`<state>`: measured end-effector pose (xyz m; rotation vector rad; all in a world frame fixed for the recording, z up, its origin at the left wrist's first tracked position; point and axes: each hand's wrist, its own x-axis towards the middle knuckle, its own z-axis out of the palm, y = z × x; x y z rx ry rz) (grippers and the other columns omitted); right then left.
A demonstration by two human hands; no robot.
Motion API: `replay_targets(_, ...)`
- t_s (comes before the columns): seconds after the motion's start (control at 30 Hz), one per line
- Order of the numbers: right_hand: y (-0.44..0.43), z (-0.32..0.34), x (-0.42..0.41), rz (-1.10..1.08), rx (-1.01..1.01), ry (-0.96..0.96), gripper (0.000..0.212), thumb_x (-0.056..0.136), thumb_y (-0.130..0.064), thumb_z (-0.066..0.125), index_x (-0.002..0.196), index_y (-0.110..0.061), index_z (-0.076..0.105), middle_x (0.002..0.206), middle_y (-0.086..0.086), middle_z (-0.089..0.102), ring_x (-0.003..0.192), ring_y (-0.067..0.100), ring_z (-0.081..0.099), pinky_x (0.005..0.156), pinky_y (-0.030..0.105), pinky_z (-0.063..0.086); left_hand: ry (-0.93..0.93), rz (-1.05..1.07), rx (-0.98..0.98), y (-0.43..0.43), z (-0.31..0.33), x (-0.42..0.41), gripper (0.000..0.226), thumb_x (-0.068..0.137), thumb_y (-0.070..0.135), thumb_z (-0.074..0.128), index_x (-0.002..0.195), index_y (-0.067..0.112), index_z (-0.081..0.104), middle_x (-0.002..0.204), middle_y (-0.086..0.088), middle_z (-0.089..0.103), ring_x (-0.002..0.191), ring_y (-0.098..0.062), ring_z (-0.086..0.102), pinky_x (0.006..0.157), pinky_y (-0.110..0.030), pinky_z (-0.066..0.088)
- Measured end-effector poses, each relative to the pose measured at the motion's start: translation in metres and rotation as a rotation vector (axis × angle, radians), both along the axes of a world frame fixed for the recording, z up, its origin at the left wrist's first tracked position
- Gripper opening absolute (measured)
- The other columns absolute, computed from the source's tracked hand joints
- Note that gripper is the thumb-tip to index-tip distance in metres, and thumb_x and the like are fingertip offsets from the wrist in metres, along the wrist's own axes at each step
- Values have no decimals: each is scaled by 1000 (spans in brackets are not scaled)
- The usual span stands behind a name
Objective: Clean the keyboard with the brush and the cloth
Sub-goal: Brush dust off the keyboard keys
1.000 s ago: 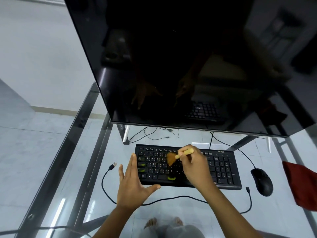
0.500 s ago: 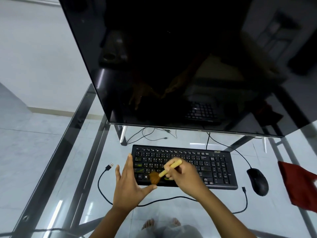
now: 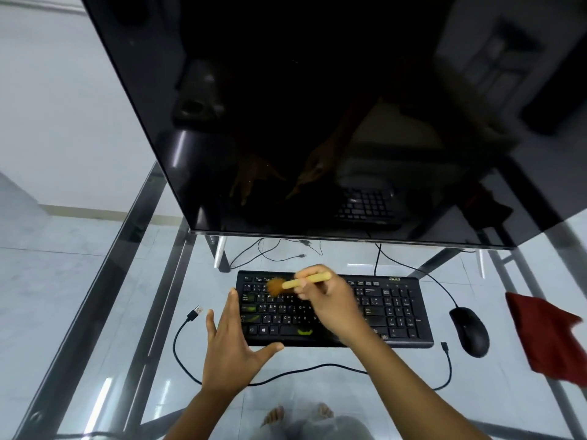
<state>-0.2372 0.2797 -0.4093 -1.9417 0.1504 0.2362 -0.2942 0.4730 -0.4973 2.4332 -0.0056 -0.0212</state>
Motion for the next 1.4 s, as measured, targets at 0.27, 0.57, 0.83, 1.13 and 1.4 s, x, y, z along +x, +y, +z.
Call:
replay_targets(0.27,18,5,16,105,-92,-58,7,93,-22,59,92,-26,65,71,-10,67,56,18,57,51,31,46,15,-3,13,0,-3,1,125,63,85,55,151,25,-10,156,-5,27,144,-15,24,119,-38,-10)
replay_targets(0.57,-39,0,0,85,-63,40,6,94,-19,59,91,-20,65,80,2,72,73,22,68,71,37,59,-86,-146,128,-19,16,10,111,74,81,46,152,10,13,161,0,8,148,-15,2,119,-42,-7)
replay_targets(0.83,-61,-6,-13,-9,-157,-100,5,93,-23,60,90,-23,63,74,-12,72,62,17,65,63,33,57,-59,-381,343,-69,26,31,118,72,87,39,152,6,7,161,-7,-1,148,-20,-7,116,-42,-2)
replay_targets(1.13,-85,-12,-35,-86,-257,-136,8,91,-25,63,86,-31,61,74,-3,69,64,16,65,62,33,54,38,-421,462,-71,11,32,118,67,89,37,149,5,22,160,-10,9,148,-23,2,115,-43,-1)
replay_targets(1.4,-88,-19,-54,-155,-200,-123,11,94,-20,59,85,-26,57,72,-9,71,65,14,65,62,34,54,25,-417,452,-72,10,32,119,67,89,38,150,5,21,160,-9,9,148,-22,1,116,-42,-1)
